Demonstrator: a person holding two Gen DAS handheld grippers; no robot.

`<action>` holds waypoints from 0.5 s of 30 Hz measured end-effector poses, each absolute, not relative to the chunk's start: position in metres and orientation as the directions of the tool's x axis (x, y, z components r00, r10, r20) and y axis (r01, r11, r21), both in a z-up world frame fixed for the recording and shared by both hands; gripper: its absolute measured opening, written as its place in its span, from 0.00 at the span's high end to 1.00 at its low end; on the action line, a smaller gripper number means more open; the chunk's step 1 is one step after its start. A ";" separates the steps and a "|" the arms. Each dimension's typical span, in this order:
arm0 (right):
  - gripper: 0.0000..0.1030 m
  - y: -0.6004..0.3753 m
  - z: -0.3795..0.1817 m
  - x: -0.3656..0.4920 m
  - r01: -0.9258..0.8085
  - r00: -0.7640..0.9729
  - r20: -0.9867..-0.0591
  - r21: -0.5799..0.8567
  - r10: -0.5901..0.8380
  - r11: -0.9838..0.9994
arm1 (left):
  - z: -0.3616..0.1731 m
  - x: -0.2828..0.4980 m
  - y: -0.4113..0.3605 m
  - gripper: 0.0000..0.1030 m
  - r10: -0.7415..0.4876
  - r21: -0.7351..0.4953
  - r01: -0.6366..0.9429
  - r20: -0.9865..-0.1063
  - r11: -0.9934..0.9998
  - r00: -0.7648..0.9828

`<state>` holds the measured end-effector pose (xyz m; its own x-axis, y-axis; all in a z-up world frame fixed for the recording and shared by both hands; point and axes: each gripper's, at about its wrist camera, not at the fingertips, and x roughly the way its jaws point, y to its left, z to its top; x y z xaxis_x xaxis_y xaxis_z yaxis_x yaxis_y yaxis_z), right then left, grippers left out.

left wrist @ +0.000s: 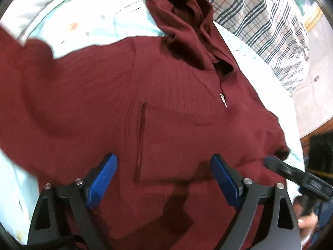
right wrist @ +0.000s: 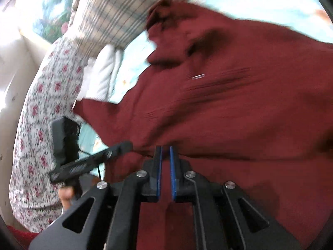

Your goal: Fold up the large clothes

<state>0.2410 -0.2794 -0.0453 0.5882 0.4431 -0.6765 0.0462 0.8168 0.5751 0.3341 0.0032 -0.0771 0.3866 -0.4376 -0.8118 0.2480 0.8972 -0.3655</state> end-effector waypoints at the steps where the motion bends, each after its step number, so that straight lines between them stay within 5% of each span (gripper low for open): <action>1: 0.93 -0.290 -0.043 0.232 0.071 0.604 -0.679 0.568 0.418 0.820 | -0.077 0.336 0.000 0.26 -0.430 -0.350 0.259 -0.812 0.900 0.395; 2: 0.93 -0.303 -0.041 0.221 0.106 0.620 -0.684 0.559 0.386 0.822 | -0.077 0.339 -0.005 0.44 -0.419 -0.332 0.270 -0.813 0.904 0.403; 3: 0.93 -0.312 -0.040 0.213 0.131 0.631 -0.685 0.555 0.363 0.821 | -0.077 0.340 -0.009 0.73 -0.408 -0.312 0.281 -0.814 0.908 0.414; 4: 0.93 -0.321 -0.038 0.205 0.156 0.644 -0.686 0.552 0.340 0.819 | -0.078 0.344 -0.014 0.91 -0.391 -0.289 0.285 -0.818 0.914 0.423; 5: 0.93 -0.331 -0.035 0.197 0.181 0.657 -0.685 0.548 0.314 0.816 | -0.077 0.344 -0.014 0.96 -0.387 -0.287 0.281 -0.816 0.916 0.428; 9: 0.90 -0.368 -0.018 0.166 0.275 0.706 -0.679 0.523 0.199 0.807 | -0.052 0.332 0.013 0.97 -0.332 -0.250 0.220 -0.759 0.943 0.560; 11: 0.71 -0.388 -0.011 0.157 0.326 0.716 -0.686 0.488 0.126 0.810 | -0.047 0.332 0.031 0.97 -0.290 -0.228 0.179 -0.747 0.957 0.598; 12: 0.49 -0.393 -0.009 0.157 0.343 0.715 -0.691 0.475 0.102 0.810 | -0.047 0.333 0.035 0.97 -0.274 -0.218 0.167 -0.751 0.962 0.601; 13: 0.40 -0.402 -0.008 0.158 0.360 0.715 -0.695 0.463 0.080 0.810 | -0.050 0.336 0.043 0.97 -0.256 -0.211 0.147 -0.759 0.966 0.599; 15: 0.40 -0.406 -0.008 0.168 0.366 0.709 -0.702 0.446 0.065 0.817 | -0.053 0.337 0.052 0.97 -0.253 -0.218 0.131 -0.766 0.967 0.591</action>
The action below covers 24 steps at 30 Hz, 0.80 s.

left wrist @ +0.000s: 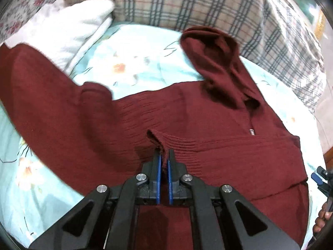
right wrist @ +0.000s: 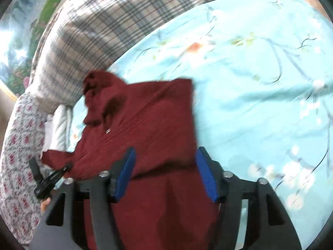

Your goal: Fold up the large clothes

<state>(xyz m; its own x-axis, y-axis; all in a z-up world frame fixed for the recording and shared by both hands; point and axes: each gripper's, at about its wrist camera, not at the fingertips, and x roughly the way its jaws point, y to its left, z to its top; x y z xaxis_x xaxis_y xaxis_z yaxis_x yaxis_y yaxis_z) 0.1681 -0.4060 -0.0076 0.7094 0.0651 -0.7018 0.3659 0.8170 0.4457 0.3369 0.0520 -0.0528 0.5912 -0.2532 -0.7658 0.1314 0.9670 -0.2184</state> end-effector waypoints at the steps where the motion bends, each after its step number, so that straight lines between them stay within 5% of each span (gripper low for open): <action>1: 0.40 -0.408 -0.008 0.175 0.367 0.702 -0.709 0.434 0.061 0.823 | -0.054 0.337 0.055 0.97 -0.254 -0.223 0.126 -0.765 0.967 0.592; 10: 0.40 -0.427 -0.039 0.238 0.356 0.612 -0.783 0.403 0.116 0.843 | -0.063 0.336 0.074 1.00 -0.174 -0.192 0.032 -0.786 0.981 0.593; 16: 0.40 -0.445 -0.046 0.248 0.356 0.641 -0.742 0.516 0.199 0.779 | -0.058 0.330 0.074 1.00 -0.278 -0.288 0.071 -0.783 0.955 0.557; 17: 0.40 -0.448 -0.045 0.250 0.356 0.644 -0.738 0.523 0.203 0.775 | -0.054 0.327 0.073 0.97 -0.298 -0.304 0.085 -0.773 0.949 0.560; 20: 0.40 -0.450 -0.046 0.257 0.350 0.642 -0.737 0.527 0.212 0.774 | -0.053 0.327 0.062 0.69 -0.307 -0.291 0.118 -0.782 0.949 0.543; 23: 0.46 -0.446 -0.047 0.267 0.345 0.628 -0.756 0.486 0.187 0.803 | -0.064 0.332 0.043 0.65 -0.257 -0.217 0.138 -0.815 0.966 0.520; 24: 0.59 -0.446 -0.047 0.269 0.347 0.621 -0.764 0.469 0.176 0.812 | -0.070 0.334 0.037 0.65 -0.238 -0.191 0.144 -0.828 0.971 0.507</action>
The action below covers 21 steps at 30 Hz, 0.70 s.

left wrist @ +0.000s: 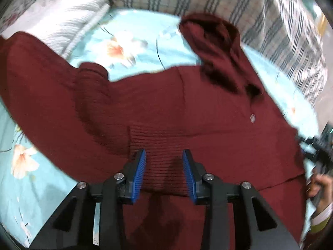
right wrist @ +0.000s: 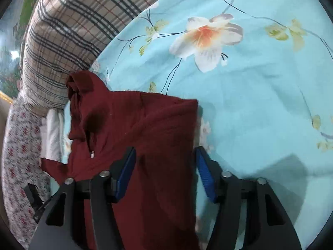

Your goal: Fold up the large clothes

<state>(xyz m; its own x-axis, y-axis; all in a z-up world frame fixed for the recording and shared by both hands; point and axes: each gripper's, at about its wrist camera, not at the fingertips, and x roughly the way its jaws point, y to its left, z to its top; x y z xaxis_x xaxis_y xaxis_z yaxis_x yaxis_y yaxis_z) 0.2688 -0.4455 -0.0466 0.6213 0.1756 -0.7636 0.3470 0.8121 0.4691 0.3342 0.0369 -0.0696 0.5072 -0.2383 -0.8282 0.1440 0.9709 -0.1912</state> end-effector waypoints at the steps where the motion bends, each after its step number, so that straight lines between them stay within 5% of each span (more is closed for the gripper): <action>1: 0.88 -0.443 -0.045 0.272 0.349 0.611 -0.776 0.442 0.157 0.826 | -0.076 0.336 0.031 0.66 -0.205 -0.150 0.148 -0.842 0.977 0.498; 6: 0.92 -0.427 -0.009 0.271 0.306 0.663 -0.748 0.235 -0.029 0.923 | -0.081 0.331 0.011 0.71 -0.083 0.015 0.177 -0.840 0.984 0.536; 11: 0.90 -0.444 -0.014 0.264 0.475 0.553 -0.815 0.140 -0.171 0.869 | -0.082 0.328 0.013 0.71 -0.087 0.009 0.174 -0.839 0.985 0.537; 17: 0.86 -0.388 -0.017 0.236 0.255 0.625 -0.776 0.303 0.083 0.918 | -0.082 0.330 0.013 0.71 -0.090 -0.002 0.164 -0.840 0.987 0.536; 21: 0.89 -0.407 -0.045 0.226 0.343 0.576 -0.816 0.299 0.052 0.890 | -0.080 0.327 0.021 0.68 -0.112 -0.030 0.161 -0.839 0.986 0.532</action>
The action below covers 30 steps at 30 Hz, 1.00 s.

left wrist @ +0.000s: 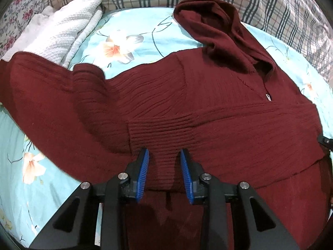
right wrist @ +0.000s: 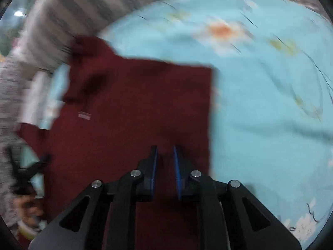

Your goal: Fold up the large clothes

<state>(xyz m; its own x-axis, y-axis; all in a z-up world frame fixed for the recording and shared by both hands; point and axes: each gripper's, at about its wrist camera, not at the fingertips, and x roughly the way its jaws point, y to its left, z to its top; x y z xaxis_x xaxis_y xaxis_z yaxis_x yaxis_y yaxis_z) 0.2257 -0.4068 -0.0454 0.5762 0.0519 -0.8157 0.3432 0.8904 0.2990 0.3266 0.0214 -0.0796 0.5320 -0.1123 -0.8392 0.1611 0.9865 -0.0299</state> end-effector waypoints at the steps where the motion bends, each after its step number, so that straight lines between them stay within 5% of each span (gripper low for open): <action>1: 0.88 -0.411 -0.042 0.219 0.363 0.588 -0.806 0.329 0.059 0.872 | -0.077 0.323 0.028 0.68 -0.126 -0.052 0.150 -0.836 0.987 0.534; 7: 0.77 -0.385 -0.004 0.192 0.228 0.694 -0.701 0.430 0.163 0.874 | -0.051 0.306 0.112 0.60 -0.170 -0.242 -0.038 -0.776 0.970 0.607; 11: 0.76 -0.355 -0.007 0.185 0.162 0.684 -0.693 0.452 0.230 0.877 | -0.040 0.314 0.185 0.48 -0.137 -0.317 -0.167 -0.748 0.933 0.650; 17: 0.75 -0.321 -0.024 0.188 0.130 0.637 -0.718 0.459 0.281 0.879 | -0.047 0.343 0.297 0.48 -0.134 -0.504 -0.346 -0.695 0.791 0.706; 21: 0.75 -0.308 -0.025 0.192 0.112 0.614 -0.734 0.447 0.292 0.888 | -0.033 0.365 0.345 0.47 -0.082 -0.535 -0.373 -0.646 0.758 0.759; 24: 0.75 -0.300 -0.028 0.194 0.107 0.607 -0.738 0.443 0.295 0.890 | -0.037 0.387 0.367 0.35 -0.073 -0.523 -0.383 -0.656 0.762 0.751; 28: 0.75 -0.290 -0.041 0.201 0.118 0.575 -0.757 0.451 0.309 0.885 | -0.065 0.403 0.377 0.37 -0.163 -0.572 -0.377 -0.680 0.728 0.715; 29: 0.75 -0.287 -0.044 0.201 0.121 0.568 -0.763 0.450 0.310 0.885 | -0.067 0.403 0.376 0.44 -0.179 -0.585 -0.363 -0.669 0.725 0.722; 30: 0.75 -0.285 -0.046 0.202 0.122 0.561 -0.767 0.450 0.312 0.885 | -0.067 0.401 0.374 0.68 -0.193 -0.602 -0.338 -0.646 0.723 0.738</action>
